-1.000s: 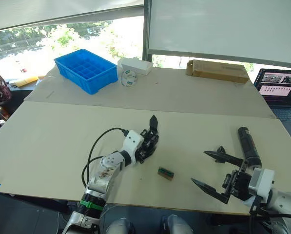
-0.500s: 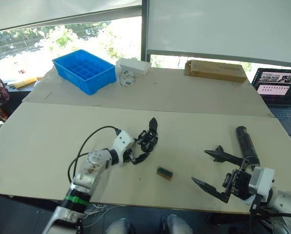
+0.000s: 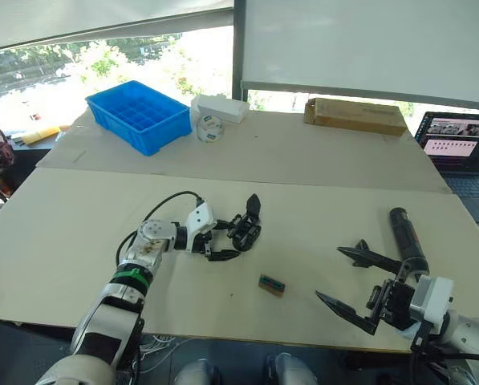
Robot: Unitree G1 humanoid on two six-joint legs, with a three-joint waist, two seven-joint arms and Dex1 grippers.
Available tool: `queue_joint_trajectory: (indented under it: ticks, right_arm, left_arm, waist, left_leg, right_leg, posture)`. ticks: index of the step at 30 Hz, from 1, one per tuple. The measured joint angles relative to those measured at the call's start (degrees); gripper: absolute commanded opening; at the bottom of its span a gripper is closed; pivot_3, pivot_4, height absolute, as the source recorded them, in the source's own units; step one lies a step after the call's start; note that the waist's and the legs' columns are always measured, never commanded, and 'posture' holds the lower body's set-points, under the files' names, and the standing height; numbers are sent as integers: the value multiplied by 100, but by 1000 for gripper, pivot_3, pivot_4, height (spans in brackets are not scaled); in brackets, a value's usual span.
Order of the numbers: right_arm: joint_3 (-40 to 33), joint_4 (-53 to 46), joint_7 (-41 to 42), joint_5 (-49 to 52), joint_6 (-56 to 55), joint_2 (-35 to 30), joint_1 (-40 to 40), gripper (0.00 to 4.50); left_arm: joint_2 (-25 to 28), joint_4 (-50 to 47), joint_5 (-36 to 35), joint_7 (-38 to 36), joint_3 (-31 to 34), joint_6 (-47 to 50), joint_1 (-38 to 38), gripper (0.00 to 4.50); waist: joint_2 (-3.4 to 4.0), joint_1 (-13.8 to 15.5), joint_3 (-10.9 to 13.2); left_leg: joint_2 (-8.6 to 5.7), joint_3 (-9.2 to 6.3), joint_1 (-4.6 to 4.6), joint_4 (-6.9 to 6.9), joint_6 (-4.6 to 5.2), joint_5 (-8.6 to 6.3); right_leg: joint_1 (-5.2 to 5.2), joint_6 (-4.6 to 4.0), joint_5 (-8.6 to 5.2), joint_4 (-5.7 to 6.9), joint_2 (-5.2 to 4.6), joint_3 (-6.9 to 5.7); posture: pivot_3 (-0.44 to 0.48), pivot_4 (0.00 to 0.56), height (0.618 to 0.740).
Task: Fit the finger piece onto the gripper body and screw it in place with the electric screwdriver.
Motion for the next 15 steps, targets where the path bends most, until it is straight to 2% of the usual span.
queue_joint_trajectory:
  ticks: [9,12,14,15]
  right_arm:
    - [0,-9,-102,-43,0,0,-5,4500]
    - [0,-27,-124,-51,0,0,3,4500]
    - [0,-44,-142,-61,0,0,4,4500]
    - [0,-48,-148,-66,0,0,6,4500]
  left_arm:
    - [-305,998,143,-307,43,-653,-468,4451]
    - [-353,1105,173,-325,80,-751,-502,3619]
    - [-385,1153,205,-299,148,-747,-517,2662]
    - [-391,1161,203,-298,166,-745,-518,2360]
  waist:
    - [-1,-29,0]
    - [-1,-26,0]
    - [-1,-22,0]
    - [-1,-23,0]
  left_leg:
    - [0,-4,-3,2,4,-2]
    - [0,-6,-3,3,6,-3]
    - [0,-7,-3,4,7,-3]
    - [0,-7,-3,5,7,-4]
  right_leg:
    - [0,1,1,-1,-1,2]
    - [0,1,1,-1,-3,3]
    - [1,2,2,-1,-4,3]
    - [1,2,2,-1,-4,3]
  posture:
    - [0,150,740]
    - [0,150,740]
    - [0,150,740]
    - [0,150,740]
